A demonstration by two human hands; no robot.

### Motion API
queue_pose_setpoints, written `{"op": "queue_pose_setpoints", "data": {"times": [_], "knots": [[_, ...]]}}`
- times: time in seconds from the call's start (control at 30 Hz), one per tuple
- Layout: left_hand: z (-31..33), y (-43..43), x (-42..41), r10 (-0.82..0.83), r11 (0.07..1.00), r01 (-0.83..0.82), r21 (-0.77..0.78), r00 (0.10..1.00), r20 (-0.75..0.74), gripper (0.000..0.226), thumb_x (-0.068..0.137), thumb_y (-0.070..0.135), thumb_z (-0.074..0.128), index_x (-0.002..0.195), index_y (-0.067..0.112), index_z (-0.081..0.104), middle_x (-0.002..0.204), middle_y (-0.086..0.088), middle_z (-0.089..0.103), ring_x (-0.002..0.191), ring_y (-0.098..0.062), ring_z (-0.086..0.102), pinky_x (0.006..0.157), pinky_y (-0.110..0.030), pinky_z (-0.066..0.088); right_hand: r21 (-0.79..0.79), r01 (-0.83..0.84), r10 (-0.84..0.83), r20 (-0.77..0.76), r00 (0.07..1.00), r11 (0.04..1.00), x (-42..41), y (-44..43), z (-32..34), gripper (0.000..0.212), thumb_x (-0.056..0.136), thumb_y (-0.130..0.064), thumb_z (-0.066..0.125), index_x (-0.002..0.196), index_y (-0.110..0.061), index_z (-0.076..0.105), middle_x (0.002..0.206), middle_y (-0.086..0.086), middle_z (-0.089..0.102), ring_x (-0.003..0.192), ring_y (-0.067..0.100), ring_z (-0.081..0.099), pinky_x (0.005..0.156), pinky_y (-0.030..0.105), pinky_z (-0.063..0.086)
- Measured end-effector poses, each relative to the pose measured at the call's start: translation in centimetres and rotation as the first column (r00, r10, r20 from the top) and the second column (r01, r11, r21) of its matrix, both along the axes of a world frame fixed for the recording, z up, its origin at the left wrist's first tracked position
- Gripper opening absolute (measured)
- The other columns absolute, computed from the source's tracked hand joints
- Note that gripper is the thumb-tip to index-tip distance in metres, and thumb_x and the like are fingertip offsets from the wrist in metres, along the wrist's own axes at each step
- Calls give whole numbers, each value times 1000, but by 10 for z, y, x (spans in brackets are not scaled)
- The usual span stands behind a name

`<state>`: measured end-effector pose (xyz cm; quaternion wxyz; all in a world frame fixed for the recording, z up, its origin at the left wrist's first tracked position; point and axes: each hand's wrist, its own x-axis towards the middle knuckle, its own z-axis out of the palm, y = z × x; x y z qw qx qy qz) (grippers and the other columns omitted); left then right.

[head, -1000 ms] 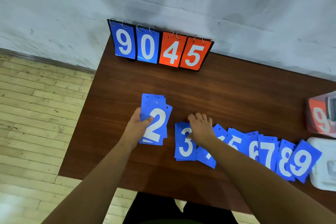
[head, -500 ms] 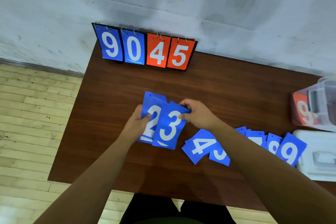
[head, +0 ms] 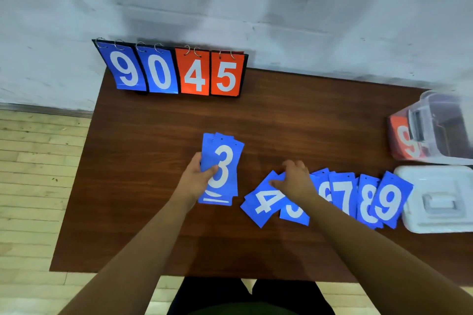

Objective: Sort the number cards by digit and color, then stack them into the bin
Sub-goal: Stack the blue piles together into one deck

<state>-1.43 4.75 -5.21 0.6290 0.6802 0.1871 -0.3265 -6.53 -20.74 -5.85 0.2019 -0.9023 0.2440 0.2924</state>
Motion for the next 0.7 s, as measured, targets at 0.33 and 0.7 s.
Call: {"op": "queue_pose_setpoints", "data": {"times": [0.33,0.7], "knots": [[-7,-3,-4,-7,993,8,116,1000,-14,26,91,26,67,113,27,53,104,4,68,84,-15,71,62,-26,58,-266,-326,355,66,933,907,-19,16,-31,62,80,-46,73,126,-16,45,126,6,44,119,25,40,103,36,35],[-13,-11,-10,7,986,-2,164,1000,-28,30,91,27,68,116,25,52,108,0,69,85,-17,72,65,-30,59,-239,-360,383,57,922,902,-18,19,-31,64,82,-37,73,133,-20,38,122,8,47,117,28,44,103,41,34]]}}
